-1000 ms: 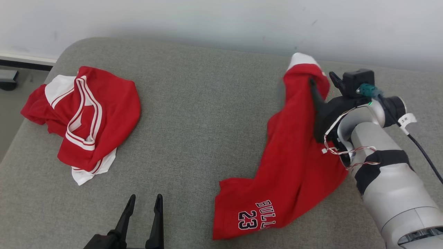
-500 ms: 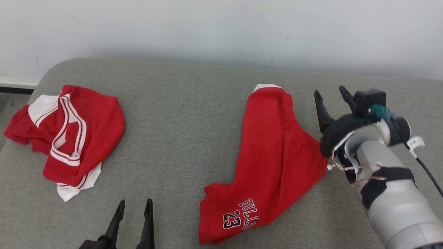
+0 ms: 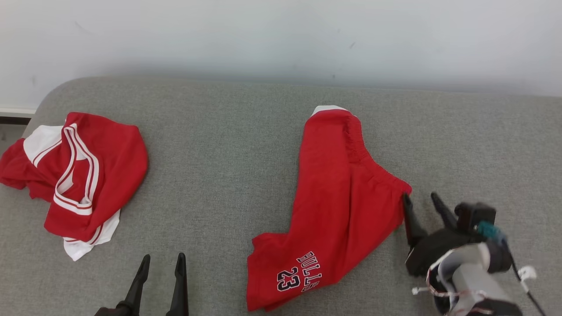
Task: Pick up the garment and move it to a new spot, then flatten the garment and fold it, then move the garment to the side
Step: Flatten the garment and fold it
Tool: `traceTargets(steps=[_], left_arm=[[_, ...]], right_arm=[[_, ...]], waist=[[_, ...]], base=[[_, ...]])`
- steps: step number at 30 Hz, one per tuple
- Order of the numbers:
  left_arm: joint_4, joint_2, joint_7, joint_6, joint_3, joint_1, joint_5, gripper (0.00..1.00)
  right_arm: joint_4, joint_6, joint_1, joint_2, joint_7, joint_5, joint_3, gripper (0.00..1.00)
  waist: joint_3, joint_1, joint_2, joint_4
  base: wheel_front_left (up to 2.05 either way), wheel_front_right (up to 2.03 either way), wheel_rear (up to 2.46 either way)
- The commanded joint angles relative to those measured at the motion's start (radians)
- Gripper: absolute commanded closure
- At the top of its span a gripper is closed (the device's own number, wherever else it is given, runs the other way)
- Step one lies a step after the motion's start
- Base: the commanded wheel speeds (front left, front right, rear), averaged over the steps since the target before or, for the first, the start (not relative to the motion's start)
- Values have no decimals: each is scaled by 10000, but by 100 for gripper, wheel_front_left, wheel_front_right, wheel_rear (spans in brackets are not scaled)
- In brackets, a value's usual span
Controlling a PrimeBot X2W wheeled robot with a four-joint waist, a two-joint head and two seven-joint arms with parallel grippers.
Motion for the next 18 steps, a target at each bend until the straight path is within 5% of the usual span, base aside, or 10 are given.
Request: traceTargets(steps=[1, 8, 9, 10, 11, 18], left_arm=[[-38, -7, -22, -22, 30, 71, 57, 0], [28, -7, -22, -82, 53, -128, 86, 0], [45, -7, -22, -80, 43, -157, 90, 0], [45, -7, -22, -80, 43, -157, 90, 0], [58, -7, -22, -63, 40, -174, 90, 0], [117, -8, -22, -74, 42, 14, 81, 0]], right_arm=[[-191, -23, 339, 138, -12, 58, -76, 0], [-348, -23, 1020, 748, -11, 260, -229, 0], [-298, -23, 961, 802, -12, 308, -200, 51], [-298, -23, 961, 802, -12, 308, -200, 51], [-229, -23, 914, 866, -12, 367, -143, 97], [-365, -23, 915, 914, -11, 371, -18, 100]], waist=[[22, 1, -1, 16], [122, 1, -1, 53], [123, 1, -1, 71], [123, 1, -1, 71], [122, 1, -1, 87], [42, 1, -1, 37]], base=[[0, 0, 0], [0, 0, 0], [0, 0, 0], [0, 0, 0], [0, 0, 0], [0, 0, 0]])
